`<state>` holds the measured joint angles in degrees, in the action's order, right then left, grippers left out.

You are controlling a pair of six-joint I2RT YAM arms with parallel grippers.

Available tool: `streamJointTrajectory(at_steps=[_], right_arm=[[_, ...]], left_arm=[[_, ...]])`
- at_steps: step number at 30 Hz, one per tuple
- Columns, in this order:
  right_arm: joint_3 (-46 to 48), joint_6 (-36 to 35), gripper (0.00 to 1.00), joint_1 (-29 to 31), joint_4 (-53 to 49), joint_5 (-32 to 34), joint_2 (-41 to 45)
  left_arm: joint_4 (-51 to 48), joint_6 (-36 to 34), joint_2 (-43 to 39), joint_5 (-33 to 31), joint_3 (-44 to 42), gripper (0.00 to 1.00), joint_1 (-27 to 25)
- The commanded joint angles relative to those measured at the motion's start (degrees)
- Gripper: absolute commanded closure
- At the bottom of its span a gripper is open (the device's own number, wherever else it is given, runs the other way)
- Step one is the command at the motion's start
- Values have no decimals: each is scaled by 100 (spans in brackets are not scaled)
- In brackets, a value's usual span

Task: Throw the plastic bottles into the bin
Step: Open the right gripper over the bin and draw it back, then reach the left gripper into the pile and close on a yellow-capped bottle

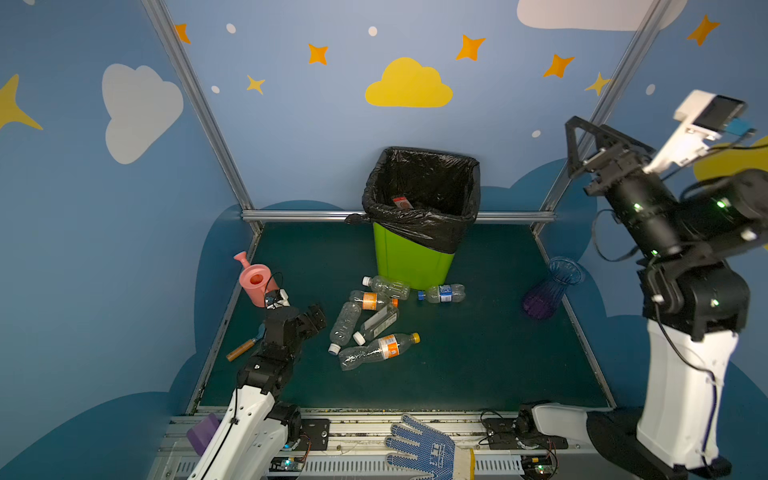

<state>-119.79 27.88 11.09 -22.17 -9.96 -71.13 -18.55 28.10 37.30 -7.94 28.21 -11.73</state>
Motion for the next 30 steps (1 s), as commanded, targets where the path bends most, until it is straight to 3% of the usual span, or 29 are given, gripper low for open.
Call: streamJointTrajectory(at_steps=[1,9,16,22,30], right_arm=[[1373,451,5,-307,56,-49,-278],[4042,1210,5,-1004,567,-303,581],[6116,1660,5,-1196,727,-428,1013],[7546,2023,5,-1315,920,-397,1395],[8461,2223,4,-1463,835,-452,1667]], left_arm=[[-69,-225,-36,85,90,0,-174],[-372,-832,193,-471,326,0,-1245],[-1009,-1598,1237,-1461,1037,0,-2627],[-1178,-2208,1967,-1265,1419,0,-3354],[-1692,-2858,3159,-528,1999,0,-3885]])
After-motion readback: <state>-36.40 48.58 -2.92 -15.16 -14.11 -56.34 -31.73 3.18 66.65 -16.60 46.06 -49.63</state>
